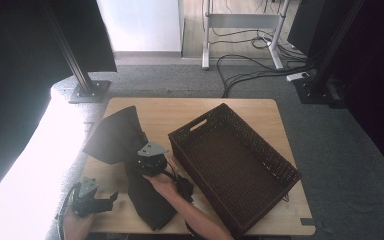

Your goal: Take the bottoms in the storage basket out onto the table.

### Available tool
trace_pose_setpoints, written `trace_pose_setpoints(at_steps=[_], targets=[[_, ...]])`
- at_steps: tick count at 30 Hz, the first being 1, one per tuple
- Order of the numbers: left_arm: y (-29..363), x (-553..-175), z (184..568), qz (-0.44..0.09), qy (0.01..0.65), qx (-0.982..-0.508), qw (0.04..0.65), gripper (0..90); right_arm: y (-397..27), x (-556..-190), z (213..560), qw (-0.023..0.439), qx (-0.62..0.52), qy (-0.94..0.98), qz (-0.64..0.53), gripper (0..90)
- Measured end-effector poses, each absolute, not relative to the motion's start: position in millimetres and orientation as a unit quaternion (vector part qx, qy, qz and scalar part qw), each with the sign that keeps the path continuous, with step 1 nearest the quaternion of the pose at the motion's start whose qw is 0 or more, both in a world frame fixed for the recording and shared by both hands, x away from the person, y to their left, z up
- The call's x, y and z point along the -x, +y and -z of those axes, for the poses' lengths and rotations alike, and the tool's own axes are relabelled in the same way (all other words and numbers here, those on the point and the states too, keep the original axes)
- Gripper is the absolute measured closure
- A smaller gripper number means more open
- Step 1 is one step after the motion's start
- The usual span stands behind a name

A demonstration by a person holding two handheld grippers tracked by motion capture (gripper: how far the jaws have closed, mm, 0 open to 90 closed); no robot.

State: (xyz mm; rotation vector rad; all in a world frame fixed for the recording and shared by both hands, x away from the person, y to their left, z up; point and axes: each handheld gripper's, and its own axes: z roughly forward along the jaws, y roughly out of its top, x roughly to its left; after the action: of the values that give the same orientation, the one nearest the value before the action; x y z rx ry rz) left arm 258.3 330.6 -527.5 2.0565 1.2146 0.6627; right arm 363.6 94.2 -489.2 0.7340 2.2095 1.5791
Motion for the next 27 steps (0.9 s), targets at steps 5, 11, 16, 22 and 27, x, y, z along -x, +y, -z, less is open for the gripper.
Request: trace_pose_setpoints(at_steps=[5,11,16,22,27], targets=[[330,-258,527,-0.253,0.464,-0.784,0.325,0.7,96,-362,486,0.167,-0.245,0.777,-0.555,35.9],[330,-258,527,-0.253,0.464,-0.784,0.325,0.7,94,-360,474,0.159,-0.242,0.765,-0.576,31.2],[330,-258,527,-0.252,0.462,-0.786,0.324,0.7,89,-359,457,0.167,-0.236,0.761,-0.581,30.4],[329,-258,527,-0.252,0.462,-0.786,0.324,0.7,76,-360,433,0.177,-0.228,0.762,-0.58,29.9],[329,-258,528,-0.253,0.462,-0.786,0.324,0.8,65,-360,418,0.176,-0.23,0.766,-0.574,29.7]])
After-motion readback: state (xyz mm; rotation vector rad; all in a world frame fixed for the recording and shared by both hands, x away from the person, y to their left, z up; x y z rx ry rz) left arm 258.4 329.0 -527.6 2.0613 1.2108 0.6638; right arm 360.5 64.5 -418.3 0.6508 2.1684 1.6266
